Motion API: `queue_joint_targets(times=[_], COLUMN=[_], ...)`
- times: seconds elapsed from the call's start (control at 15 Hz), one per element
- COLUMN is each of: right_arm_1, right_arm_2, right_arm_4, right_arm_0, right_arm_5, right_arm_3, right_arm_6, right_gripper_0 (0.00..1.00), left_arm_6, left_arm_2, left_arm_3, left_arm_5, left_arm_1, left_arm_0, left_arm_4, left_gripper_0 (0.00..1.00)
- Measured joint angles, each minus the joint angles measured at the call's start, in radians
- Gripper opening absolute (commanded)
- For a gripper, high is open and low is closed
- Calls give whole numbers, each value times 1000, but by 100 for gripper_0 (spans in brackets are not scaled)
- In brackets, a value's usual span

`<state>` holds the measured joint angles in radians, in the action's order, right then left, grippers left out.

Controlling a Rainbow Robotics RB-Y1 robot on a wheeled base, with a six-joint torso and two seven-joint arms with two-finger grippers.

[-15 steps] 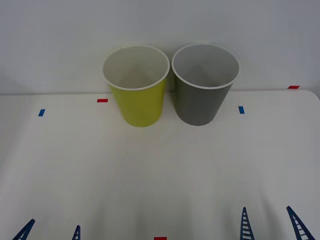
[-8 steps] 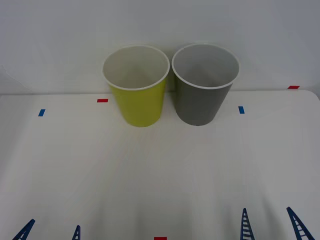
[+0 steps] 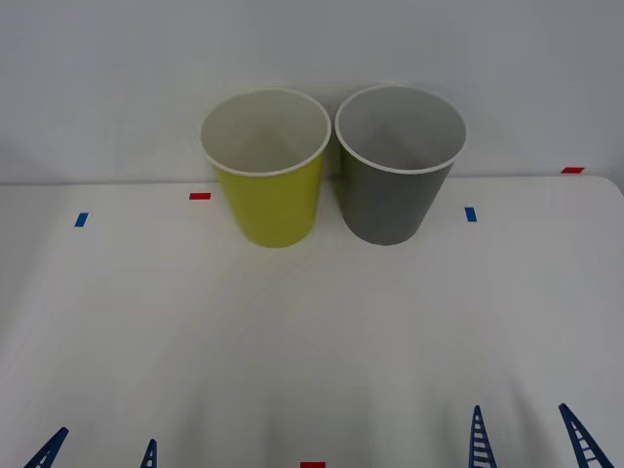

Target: Put cans in the gray bin and PET bottles in the light green bin.

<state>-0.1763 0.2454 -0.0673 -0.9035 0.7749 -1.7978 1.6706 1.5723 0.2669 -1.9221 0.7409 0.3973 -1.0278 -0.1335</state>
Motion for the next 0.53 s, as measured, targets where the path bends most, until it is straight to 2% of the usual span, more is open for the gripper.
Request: queue_joint_targets(times=[0.53], right_arm_1=[0], right_arm_2=[0], right_arm_4=[0], right_arm_0=[0], right_arm_5=[0], right_arm_3=[0], right_arm_6=[0], right_gripper_0=[93], left_arm_6=[0], left_arm_2=[0], left_arm_3=[0], left_arm_5=[0], left_arm_1=[0], left_arm_0=[0], left_arm_4=[0], left_gripper_0=[100])
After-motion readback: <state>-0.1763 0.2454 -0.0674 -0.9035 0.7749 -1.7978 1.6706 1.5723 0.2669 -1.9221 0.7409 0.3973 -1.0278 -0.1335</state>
